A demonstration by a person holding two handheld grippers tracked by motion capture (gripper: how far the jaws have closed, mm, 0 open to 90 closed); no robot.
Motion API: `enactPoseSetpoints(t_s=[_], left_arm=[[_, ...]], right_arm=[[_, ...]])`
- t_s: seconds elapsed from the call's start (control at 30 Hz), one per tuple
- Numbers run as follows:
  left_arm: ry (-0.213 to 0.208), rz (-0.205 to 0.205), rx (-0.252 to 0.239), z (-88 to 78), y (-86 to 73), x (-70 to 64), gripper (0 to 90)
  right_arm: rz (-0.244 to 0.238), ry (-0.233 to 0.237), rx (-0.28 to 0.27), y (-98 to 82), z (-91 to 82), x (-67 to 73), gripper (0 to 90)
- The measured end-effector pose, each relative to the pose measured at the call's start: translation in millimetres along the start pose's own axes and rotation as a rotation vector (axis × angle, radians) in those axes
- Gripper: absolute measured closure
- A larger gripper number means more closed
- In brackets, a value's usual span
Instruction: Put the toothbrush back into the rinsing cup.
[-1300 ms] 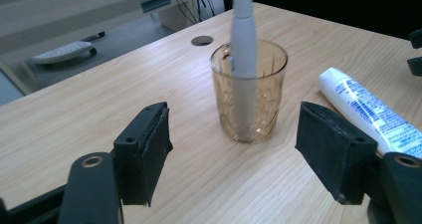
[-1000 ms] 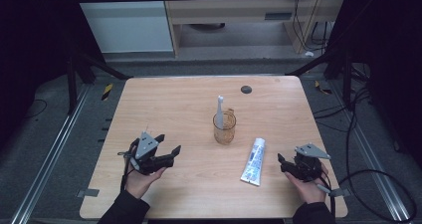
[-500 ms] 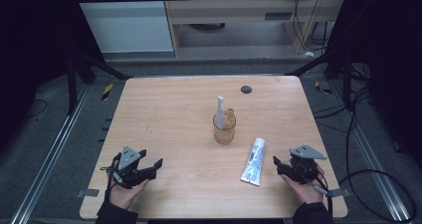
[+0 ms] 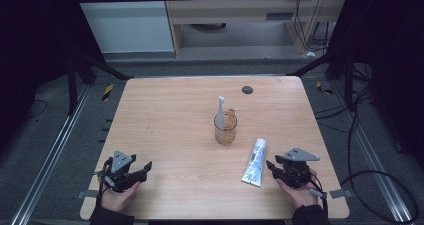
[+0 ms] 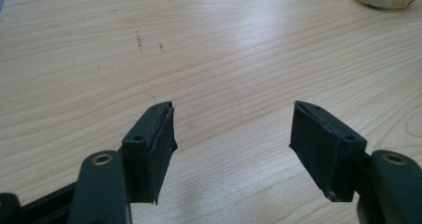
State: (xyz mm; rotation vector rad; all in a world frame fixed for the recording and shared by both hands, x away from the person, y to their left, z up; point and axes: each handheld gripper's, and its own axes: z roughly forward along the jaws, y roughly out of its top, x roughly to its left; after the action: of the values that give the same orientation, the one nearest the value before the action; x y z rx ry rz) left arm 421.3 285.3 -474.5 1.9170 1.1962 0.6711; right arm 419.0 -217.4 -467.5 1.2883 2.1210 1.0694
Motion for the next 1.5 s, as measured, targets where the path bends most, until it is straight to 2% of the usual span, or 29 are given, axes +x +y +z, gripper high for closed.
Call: enactPoseSetpoints(t_s=[0.13,0.17,0.3,0.43,0.67,0.87,1.23,1.37,1.5], left_arm=[[0.008,-0.003,0.009,5.2,0.7,4.4,33.6],[0.014,-0.005,0.012,7.4,1.0,6.1,33.6],[0.025,-0.021,0.026,11.4,1.2,12.1,33.8],[0.027,-0.036,0.017,10.5,1.8,14.0,34.5],[0.025,-0.023,0.0,8.9,3.7,12.1,37.1],[0.016,-0.033,0.002,9.0,4.0,12.1,39.1],[0.017,-0.018,0.023,10.2,6.1,9.8,40.9],[0.019,-0.018,0.021,9.8,6.0,10.2,40.7],[0.019,-0.017,0.023,9.6,5.8,10.2,40.6]], right_arm=[[-0.003,0.03,0.008,3.1,1.9,6.4,67.2],[0.003,0.053,0.011,5.5,3.9,10.7,70.9],[-0.005,0.074,0.014,9.4,8.3,17.1,76.7],[-0.005,0.099,0.015,13.9,14.2,23.6,82.4],[-0.024,0.126,0.043,17.8,28.5,35.5,89.1],[-0.041,0.14,0.062,20.4,39.2,40.1,90.0],[-0.054,0.159,0.1,18.3,49.2,48.5,90.0],[-0.061,0.149,0.119,16.1,50.3,47.5,90.0],[-0.056,0.16,0.117,14.8,48.6,46.9,90.0]])
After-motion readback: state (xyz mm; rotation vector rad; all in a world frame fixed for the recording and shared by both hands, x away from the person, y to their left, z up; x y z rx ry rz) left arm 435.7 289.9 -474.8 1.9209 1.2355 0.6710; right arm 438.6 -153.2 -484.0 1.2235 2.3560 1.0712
